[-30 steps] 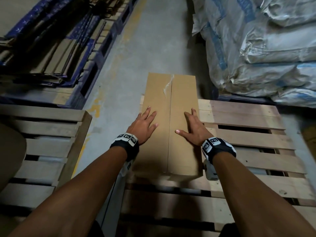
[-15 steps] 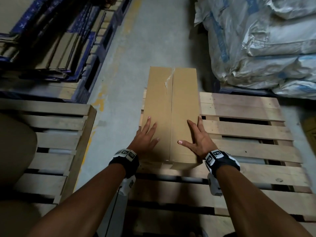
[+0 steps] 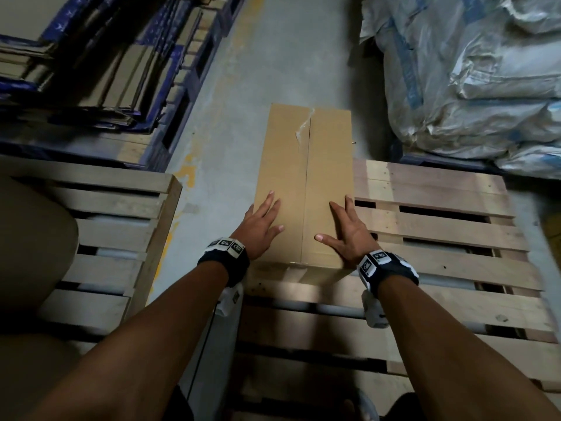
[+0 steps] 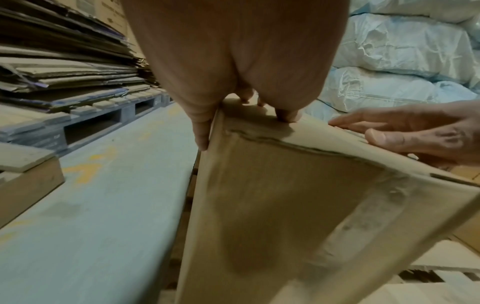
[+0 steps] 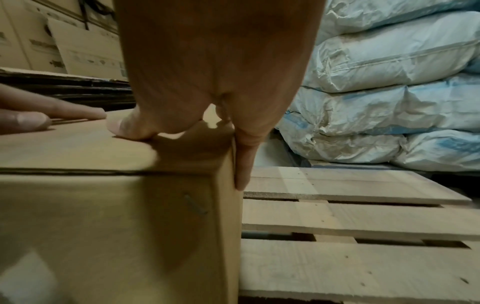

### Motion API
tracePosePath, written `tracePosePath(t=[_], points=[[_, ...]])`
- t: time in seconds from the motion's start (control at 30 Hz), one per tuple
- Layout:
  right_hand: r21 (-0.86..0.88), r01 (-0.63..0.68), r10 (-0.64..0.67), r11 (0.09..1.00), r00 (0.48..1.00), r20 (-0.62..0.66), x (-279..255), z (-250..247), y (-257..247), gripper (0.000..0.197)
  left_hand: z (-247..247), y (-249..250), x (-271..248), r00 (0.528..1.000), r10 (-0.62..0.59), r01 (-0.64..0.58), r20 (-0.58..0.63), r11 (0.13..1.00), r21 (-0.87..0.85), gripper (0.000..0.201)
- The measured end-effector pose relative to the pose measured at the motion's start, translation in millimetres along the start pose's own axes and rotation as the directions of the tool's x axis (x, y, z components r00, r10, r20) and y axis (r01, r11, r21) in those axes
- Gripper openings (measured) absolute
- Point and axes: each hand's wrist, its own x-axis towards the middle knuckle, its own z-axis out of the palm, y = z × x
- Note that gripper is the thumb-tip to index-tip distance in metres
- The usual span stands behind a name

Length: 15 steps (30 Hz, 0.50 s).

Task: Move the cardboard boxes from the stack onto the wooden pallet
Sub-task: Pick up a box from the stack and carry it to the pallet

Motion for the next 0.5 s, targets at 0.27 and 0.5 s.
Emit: tracePosePath(t=[0.27,0.5], points=[[0.009,-0.012,0.011,1.000,0.998,0.060,-40,3,-3,0.102,-1,11,-40,0.999,-0.030,0.032,0.020,0.994,-0.105,0.065],[-0.033,0.026,-0.023,0.999,0.996,0.083,-40,8,-16,0.098,-20,-4,-54,0.999,-0.046,0.048,0.016,0.991,-0.127,0.067]])
